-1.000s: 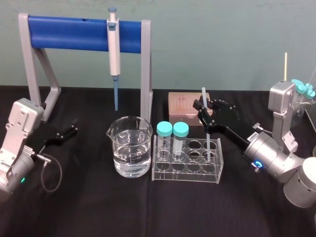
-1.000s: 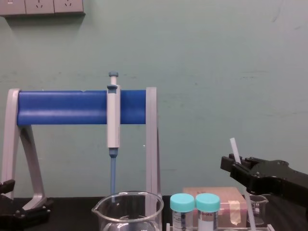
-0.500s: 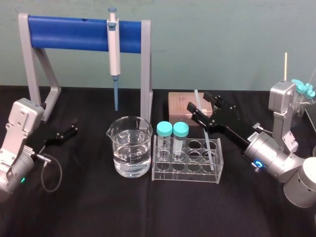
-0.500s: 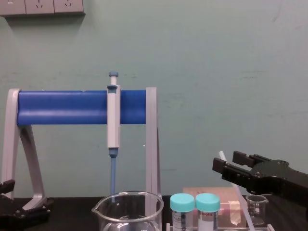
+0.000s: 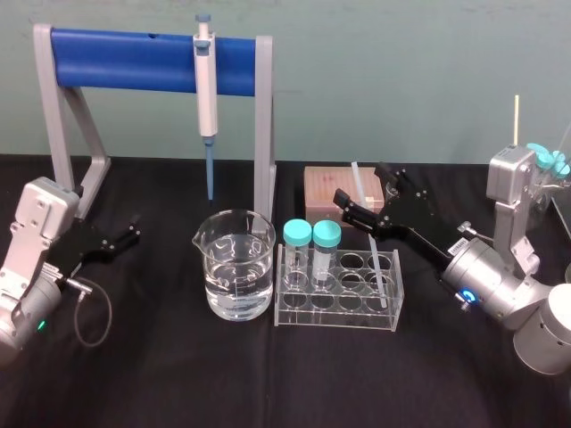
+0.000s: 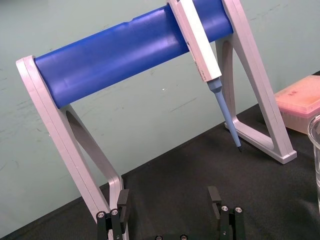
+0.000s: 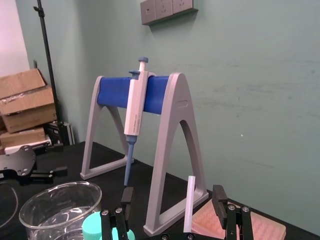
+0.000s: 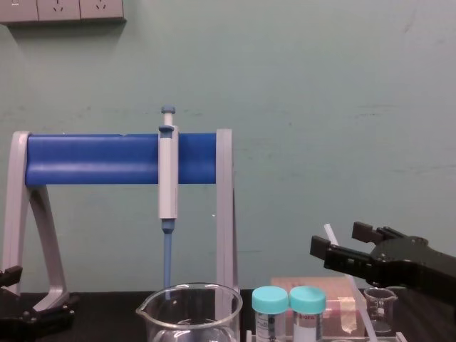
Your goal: Pick up the stirring rod with one hand, then place it down.
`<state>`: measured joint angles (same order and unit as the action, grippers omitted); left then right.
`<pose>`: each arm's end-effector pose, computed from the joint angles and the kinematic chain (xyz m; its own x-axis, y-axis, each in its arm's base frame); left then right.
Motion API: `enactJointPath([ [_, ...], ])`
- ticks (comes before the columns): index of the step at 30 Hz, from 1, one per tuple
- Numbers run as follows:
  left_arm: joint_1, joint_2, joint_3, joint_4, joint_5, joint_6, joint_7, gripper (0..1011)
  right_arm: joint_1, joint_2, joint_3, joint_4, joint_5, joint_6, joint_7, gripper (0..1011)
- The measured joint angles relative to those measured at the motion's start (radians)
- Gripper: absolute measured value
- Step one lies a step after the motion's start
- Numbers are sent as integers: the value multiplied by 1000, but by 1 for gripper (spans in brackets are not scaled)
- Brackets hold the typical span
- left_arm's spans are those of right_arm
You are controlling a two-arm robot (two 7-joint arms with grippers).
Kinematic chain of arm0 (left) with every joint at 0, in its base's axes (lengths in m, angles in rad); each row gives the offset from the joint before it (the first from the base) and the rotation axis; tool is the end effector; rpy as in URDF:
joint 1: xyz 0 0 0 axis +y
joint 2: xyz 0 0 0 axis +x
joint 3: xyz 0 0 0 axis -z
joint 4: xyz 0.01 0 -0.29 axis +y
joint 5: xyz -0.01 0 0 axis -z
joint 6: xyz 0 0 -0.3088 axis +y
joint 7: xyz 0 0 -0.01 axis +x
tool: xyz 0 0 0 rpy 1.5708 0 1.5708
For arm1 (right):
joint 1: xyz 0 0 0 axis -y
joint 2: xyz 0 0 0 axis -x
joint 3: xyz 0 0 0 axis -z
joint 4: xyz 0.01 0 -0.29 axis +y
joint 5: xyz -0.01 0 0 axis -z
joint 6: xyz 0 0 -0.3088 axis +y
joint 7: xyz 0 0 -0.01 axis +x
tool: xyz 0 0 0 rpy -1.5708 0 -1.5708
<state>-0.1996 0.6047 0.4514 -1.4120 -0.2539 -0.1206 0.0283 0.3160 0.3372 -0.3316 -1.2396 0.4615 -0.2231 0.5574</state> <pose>0.3581 0.0827 -0.3022 0.2922 0.8803 0.3738 -0.9553 0.2874 0.0701 0.4056 -0.0388 -0.3003 0.6692 -0.7429 0.0179 0.7361 0.6660 0.1206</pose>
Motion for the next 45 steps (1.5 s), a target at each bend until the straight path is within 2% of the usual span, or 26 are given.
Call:
enactJointPath([
  [6,0,0,0,0,0,0,0,1000,-12,14,11,-33,9,2,5,1003],
  [8,0,0,0,0,0,0,0,1000,-27,23,23,-64,10,9,-15,1003],
  [12,0,0,0,0,0,0,0,1000,-62,35,59,-119,10,17,-70,1002],
  [15,0,0,0,0,0,0,0,1000,-102,30,99,-158,-7,31,-158,1003],
  [18,0,0,0,0,0,0,0,1000,-128,15,123,-164,-24,50,-219,1003],
  [22,0,0,0,0,0,0,0,1000,-146,-5,135,-156,-40,71,-261,1003],
  [27,0,0,0,0,0,0,0,1000,-159,-27,139,-135,-47,101,-272,1002],
  [34,0,0,0,0,0,0,0,1000,-160,-44,142,-123,-72,115,-275,1002],
  [45,0,0,0,0,0,0,0,1001,-159,-43,142,-123,-70,114,-275,1003],
])
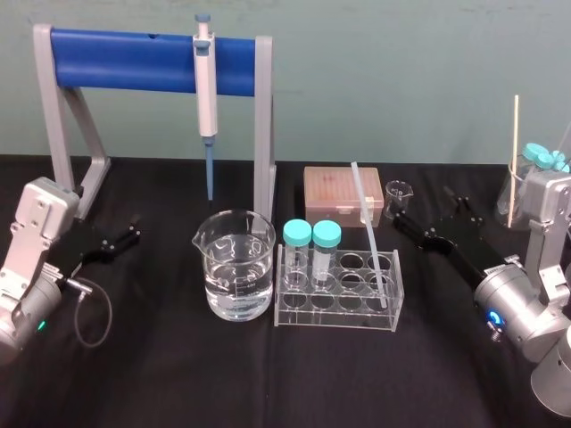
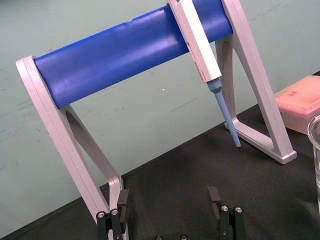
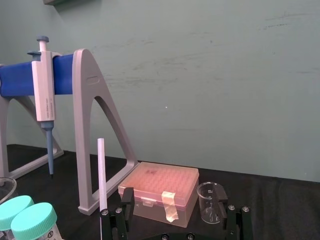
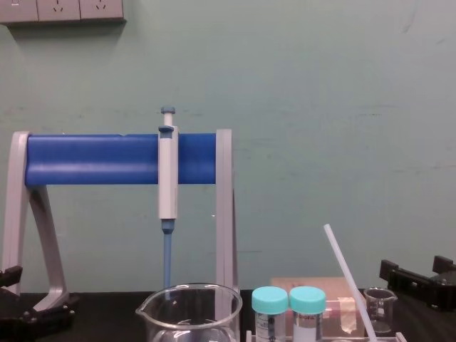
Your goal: Pick up the stirring rod with one hand, then place it down.
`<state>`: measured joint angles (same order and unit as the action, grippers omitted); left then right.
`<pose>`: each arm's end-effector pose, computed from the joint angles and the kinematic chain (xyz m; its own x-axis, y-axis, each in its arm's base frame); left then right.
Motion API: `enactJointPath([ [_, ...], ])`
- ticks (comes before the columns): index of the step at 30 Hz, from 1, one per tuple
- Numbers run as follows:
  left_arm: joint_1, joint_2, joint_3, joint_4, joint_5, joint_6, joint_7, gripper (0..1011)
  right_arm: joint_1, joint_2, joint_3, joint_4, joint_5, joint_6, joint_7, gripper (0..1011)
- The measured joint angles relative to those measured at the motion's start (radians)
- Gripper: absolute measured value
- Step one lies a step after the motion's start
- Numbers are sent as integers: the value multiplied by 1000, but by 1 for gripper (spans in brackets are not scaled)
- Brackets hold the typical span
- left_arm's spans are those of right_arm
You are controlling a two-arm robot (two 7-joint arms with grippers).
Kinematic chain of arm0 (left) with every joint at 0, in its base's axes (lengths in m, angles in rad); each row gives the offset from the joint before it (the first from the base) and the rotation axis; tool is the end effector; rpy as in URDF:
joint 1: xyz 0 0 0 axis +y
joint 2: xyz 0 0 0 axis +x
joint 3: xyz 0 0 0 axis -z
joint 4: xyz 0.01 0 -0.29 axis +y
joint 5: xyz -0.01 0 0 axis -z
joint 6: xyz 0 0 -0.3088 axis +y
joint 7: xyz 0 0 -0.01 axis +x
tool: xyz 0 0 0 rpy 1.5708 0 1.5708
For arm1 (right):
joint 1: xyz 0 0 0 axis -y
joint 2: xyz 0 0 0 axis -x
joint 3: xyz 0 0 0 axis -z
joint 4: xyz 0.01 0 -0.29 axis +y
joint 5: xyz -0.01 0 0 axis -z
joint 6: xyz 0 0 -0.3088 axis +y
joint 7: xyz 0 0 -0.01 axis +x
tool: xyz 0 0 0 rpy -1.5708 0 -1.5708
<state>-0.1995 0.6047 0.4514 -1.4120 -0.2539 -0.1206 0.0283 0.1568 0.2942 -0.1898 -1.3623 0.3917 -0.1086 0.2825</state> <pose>0.3581 0.0827 -0.3023 0.2923 0.8803 0.3737 -0.9552 0.2874 0.0702 0.3677 -0.0484 -0.3129 0.3824 -0.9215 -0.0681 0.9240 0.3812 0.0298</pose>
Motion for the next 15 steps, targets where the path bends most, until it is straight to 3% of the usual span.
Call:
enactJointPath([
  [15,0,0,0,0,0,0,0,1000,0,2,-1,-1,4,-2,1,1003],
])
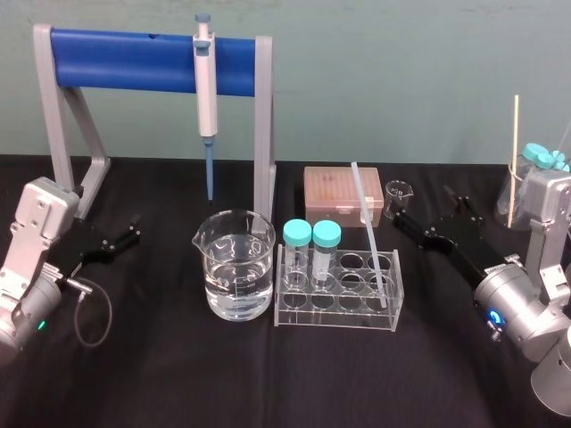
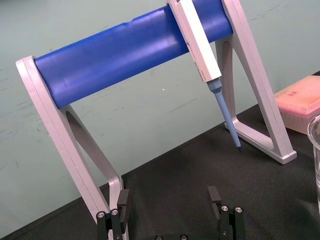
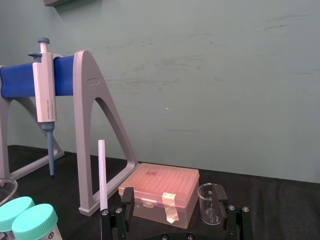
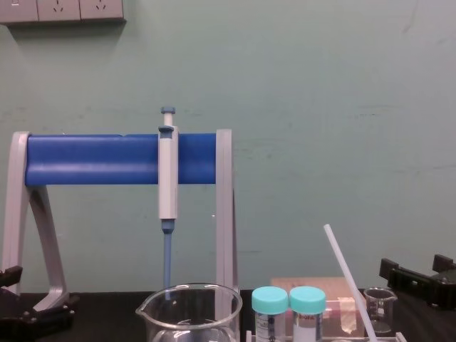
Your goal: Pick up the stirring rod with one hand, then place it down.
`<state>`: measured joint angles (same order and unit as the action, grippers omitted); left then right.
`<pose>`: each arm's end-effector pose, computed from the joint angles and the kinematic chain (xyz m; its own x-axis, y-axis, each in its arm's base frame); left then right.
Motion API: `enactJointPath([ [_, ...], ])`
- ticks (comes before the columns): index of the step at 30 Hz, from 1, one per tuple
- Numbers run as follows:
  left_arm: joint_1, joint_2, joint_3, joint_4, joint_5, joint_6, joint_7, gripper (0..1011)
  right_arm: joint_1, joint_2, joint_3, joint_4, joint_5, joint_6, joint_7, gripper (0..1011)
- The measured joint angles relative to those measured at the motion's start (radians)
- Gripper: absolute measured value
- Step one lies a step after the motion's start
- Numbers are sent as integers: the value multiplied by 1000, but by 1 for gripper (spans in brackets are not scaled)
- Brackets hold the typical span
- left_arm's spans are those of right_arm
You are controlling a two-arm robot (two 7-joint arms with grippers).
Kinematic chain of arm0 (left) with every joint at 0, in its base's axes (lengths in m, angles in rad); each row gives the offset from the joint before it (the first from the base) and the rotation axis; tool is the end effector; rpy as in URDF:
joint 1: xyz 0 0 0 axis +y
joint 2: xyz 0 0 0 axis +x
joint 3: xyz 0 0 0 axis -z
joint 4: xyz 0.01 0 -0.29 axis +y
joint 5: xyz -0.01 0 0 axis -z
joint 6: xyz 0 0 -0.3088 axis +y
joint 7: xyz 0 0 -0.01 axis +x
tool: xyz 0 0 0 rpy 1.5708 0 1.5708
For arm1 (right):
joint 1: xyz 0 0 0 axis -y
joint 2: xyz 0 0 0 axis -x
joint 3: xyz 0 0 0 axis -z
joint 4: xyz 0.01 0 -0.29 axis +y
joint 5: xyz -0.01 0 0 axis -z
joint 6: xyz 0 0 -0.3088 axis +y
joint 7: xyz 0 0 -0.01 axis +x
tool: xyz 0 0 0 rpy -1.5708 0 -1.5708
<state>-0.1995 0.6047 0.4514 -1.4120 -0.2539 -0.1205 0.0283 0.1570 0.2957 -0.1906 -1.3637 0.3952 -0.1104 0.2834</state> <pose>0.3581 0.0827 -0.3023 0.2923 0.8803 0.3737 -0.9553 0.2873 0.0703 0.3677 -0.0486 -0.3124 0.3838 -0.9208 -0.0691 0.9234 0.3824 0.0332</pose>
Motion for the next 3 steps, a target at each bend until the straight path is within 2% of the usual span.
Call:
enactJointPath([
  [3,0,0,0,0,0,0,0,1000,0,0,0,0,0,0,0,1003],
])
